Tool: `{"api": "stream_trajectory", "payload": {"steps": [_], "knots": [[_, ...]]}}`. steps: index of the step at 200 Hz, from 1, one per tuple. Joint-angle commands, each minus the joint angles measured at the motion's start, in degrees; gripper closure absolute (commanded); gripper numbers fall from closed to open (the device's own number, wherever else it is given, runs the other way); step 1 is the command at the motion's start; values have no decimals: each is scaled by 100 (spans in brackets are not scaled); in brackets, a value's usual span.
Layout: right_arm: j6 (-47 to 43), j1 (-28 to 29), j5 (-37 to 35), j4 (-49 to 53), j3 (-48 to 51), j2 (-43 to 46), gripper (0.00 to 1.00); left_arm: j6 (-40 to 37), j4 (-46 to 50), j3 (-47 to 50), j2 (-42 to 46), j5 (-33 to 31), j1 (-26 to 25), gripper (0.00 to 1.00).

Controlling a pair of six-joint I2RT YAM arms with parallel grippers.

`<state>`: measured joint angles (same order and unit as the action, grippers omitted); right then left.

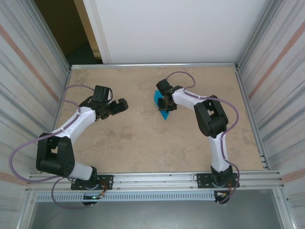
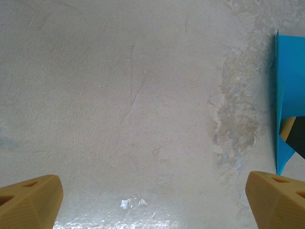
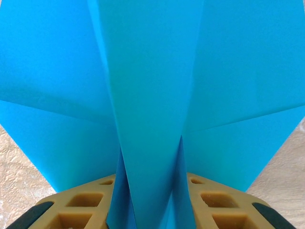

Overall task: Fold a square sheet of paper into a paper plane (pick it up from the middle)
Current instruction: Move a paper plane to the center of the table.

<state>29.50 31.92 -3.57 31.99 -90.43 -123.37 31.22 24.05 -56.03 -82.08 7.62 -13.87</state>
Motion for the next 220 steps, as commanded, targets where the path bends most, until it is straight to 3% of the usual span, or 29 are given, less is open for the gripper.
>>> {"api": "stream_trajectory", "payload": {"steps": [1, 74, 157, 220], "knots": [[-38, 15, -105, 383, 87, -246, 66, -116, 82, -47, 88, -33, -2, 1], [-39, -116, 691, 189, 9, 394, 59, -68, 37, -78, 36, 122, -2, 1], [-153, -20, 525, 458, -49, -29, 57, -17, -41, -44, -97, 251, -2, 1], [-311, 142, -50, 848, -280, -431, 52, -26, -85, -4, -151, 297, -2, 1]]}}
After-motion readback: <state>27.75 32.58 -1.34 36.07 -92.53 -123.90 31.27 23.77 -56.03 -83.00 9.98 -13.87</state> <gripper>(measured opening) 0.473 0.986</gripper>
